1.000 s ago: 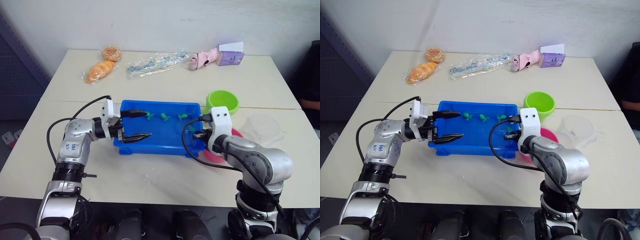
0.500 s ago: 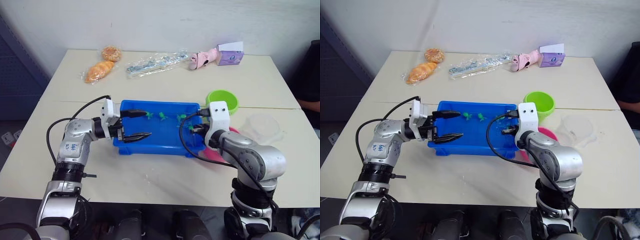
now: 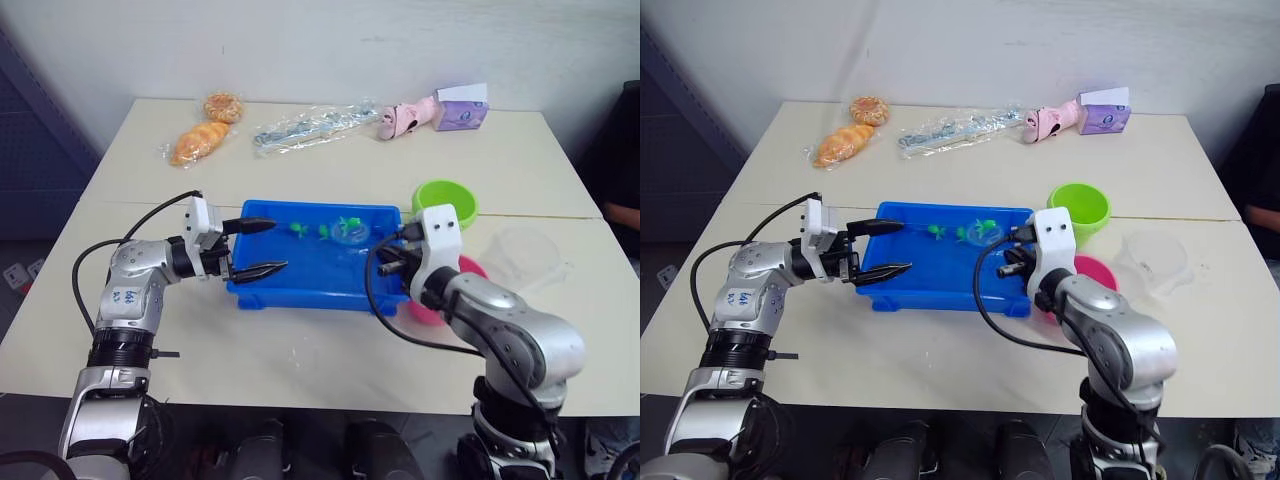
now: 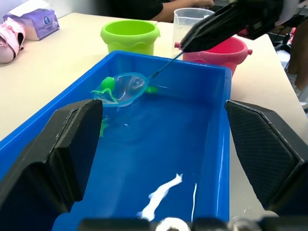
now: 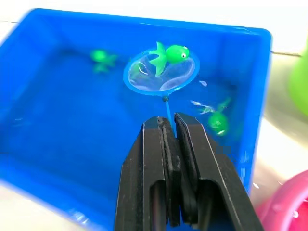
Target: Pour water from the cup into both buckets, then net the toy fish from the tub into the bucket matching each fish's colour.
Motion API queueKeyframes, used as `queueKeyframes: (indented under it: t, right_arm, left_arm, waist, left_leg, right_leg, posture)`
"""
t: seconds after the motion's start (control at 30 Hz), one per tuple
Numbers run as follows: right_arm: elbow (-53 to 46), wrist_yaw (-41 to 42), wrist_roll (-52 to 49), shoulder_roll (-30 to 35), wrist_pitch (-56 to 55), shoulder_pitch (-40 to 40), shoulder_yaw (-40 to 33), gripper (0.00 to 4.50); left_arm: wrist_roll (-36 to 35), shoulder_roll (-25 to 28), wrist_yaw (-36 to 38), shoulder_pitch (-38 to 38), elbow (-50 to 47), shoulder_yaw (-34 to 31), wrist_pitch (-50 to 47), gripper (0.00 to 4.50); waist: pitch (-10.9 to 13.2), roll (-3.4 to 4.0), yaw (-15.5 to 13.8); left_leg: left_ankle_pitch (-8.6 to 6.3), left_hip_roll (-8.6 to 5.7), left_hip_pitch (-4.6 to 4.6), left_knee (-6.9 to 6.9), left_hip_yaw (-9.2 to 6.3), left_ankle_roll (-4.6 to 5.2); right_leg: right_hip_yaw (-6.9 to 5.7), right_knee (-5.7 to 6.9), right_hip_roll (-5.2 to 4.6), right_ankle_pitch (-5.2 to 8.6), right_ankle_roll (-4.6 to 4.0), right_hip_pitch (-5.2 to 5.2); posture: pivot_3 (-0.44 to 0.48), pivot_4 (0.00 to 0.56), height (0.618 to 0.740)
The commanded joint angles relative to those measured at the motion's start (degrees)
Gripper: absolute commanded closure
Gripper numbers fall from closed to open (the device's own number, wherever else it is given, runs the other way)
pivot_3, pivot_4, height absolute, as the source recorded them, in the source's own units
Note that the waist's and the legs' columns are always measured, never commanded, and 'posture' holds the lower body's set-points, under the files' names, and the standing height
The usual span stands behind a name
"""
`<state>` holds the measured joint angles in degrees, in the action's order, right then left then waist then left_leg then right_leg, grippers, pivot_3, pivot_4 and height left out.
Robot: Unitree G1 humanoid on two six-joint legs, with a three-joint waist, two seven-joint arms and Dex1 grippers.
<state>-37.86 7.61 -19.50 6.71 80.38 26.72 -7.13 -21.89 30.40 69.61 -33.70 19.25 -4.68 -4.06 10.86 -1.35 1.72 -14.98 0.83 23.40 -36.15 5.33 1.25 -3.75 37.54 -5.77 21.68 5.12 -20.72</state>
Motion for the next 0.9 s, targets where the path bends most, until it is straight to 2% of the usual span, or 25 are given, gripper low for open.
queueKeyframes:
  t: [0.03,0.3,0.5,0.6,0.7,0.9]
  right_arm:
    - [-8.22,3.85,-3.47,1.71,-3.36,-5.24,-0.30,4.50]
    - [-15.72,7.99,-7.76,3.69,-6.49,-9.13,-6.87,4.50]
    - [-16.95,11.40,-9.98,10.71,-7.44,-9.04,-17.44,4.50]
    - [-12.71,15.59,-10.40,19.63,-8.84,-10.42,-23.76,4.50]
    - [-6.94,17.43,-9.48,25.81,-12.48,-10.71,-25.65,4.50]
    - [3.25,17.66,-4.36,31.46,-22.24,-10.53,-20.74,4.50]
  left_arm:
    - [-0.68,1.83,0.91,-0.80,0.90,-1.65,1.33,0.14]
    - [-3.07,1.16,0.83,-2.04,0.59,-3.06,0.24,0.14]
    - [-3.68,-1.06,-1.26,-4.00,0.50,-3.04,0.33,0.14]
    - [-6.47,-2.91,-4.55,-5.42,-1.01,-4.04,-5.43,0.14]
    - [-7.47,-3.38,-5.75,-5.67,-2.52,-4.20,-7.65,0.14]
    - [-7.43,-3.69,-7.62,-6.29,-5.38,-3.72,-9.73,0.14]
  waist:
    - [0.00,0.00,0.00]
    - [0.00,0.00,-0.11]
    - [0.00,0.00,-0.18]
    - [0.01,0.00,-0.39]
    - [0.01,0.00,-0.19]
    - [0.01,0.00,-0.18]
  left_leg:
    - [0.00,0.00,0.00,0.02,0.00,0.00]
    - [0.00,0.00,0.00,0.00,0.00,0.01]
    - [-0.01,-0.02,-0.02,0.00,0.00,0.02]
    - [-0.01,-0.02,-0.02,-0.01,-0.01,0.03]
    - [-0.02,-0.04,-0.04,-0.02,-0.02,0.07]
    - [0.13,0.03,-0.12,0.00,0.03,-0.08]
  right_leg:
    - [0.00,-0.01,0.00,0.00,0.00,0.00]
    - [0.01,-0.02,-0.01,0.00,0.00,0.02]
    - [0.00,-0.07,-0.01,0.00,0.00,0.07]
    - [-0.01,-0.08,-0.01,0.00,0.00,0.08]
    - [-0.02,-0.12,-0.02,0.00,0.01,0.15]
    - [0.00,-0.10,0.09,0.00,0.01,0.13]
  posture:
    - [0.000,0.150,0.740]
    - [0.000,0.150,0.740]
    - [0.000,0.150,0.740]
    - [0.000,0.150,0.740]
    - [0.000,0.150,0.740]
    - [0.000,0.150,0.740]
